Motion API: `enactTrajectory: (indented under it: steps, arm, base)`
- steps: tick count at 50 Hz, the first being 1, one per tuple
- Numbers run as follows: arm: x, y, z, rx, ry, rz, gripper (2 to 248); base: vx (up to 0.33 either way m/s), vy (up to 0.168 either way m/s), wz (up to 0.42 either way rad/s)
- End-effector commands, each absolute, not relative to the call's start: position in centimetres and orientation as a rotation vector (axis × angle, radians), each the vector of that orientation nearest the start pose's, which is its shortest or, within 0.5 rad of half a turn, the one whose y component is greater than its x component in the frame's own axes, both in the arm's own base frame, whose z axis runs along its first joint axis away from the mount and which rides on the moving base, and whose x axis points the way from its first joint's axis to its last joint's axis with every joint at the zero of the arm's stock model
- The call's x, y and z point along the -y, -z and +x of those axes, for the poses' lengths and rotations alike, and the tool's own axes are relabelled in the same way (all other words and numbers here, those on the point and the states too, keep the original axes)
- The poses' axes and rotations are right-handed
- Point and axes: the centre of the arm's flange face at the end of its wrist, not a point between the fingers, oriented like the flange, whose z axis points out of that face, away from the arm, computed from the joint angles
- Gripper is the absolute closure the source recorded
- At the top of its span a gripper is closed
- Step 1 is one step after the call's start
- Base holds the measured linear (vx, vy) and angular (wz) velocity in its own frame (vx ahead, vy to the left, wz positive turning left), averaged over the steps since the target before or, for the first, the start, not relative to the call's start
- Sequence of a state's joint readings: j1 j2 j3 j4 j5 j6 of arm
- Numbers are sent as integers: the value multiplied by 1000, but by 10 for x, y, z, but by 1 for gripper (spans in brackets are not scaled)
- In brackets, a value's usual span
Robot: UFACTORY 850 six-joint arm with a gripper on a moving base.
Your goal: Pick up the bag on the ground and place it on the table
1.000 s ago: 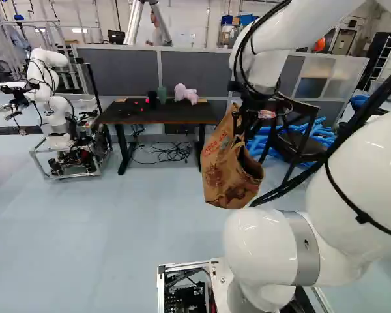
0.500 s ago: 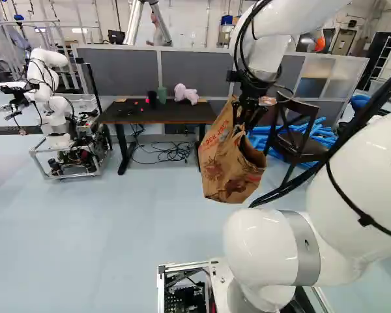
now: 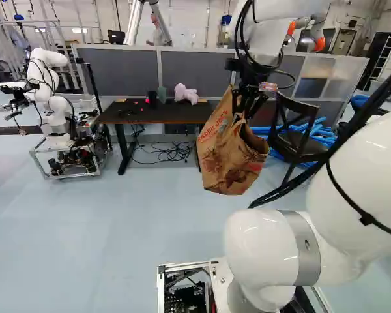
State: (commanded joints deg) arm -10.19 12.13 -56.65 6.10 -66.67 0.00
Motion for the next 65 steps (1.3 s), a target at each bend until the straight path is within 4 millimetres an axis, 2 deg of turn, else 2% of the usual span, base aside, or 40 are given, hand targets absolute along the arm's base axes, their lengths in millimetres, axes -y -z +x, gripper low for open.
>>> enactTrajectory:
  steps: [32, 65]
  arm:
    - [56, -691, 381, -306, 115, -3028, 229]
    - [56, -693, 381, -304, 120, -3028, 229]
  base:
    - [0, 0, 0]
    - [16, 0, 0]
